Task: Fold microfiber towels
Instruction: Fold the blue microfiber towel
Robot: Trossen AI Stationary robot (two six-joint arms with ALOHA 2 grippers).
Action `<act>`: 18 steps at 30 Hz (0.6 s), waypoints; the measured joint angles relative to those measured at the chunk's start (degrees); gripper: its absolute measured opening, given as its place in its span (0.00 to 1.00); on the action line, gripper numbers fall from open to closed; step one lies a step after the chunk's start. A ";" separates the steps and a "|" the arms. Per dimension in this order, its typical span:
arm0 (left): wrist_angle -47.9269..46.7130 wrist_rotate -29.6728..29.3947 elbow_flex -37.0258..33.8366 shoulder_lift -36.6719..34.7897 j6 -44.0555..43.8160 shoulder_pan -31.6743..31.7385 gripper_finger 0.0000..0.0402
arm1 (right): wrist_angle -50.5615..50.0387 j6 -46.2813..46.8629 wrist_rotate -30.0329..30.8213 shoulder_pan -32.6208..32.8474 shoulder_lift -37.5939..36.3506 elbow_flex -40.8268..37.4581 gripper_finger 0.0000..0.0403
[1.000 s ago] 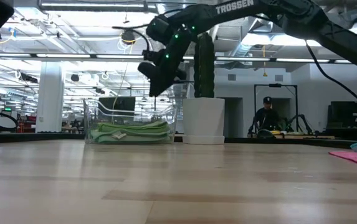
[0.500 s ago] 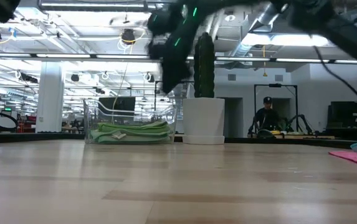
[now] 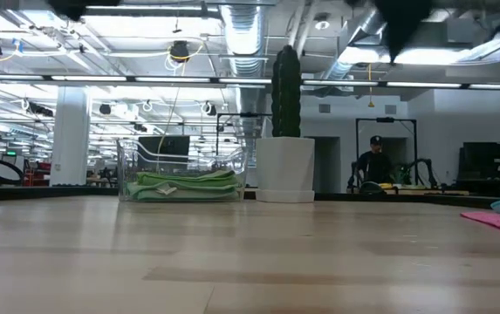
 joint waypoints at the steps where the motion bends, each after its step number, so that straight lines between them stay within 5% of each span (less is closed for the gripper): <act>1: 4.25 2.58 0.00 1.69 2.87 1.82 0.31 | 1.04 5.44 -0.67 2.52 -1.98 -4.65 0.42; 9: 31.83 28.20 0.02 17.97 12.54 15.66 0.44 | 11.42 48.66 -10.37 21.68 -14.46 -32.96 0.57; 18: 38.64 46.20 4.76 29.75 11.67 26.26 0.47 | 27.81 67.65 -14.83 32.85 -10.51 -45.91 0.54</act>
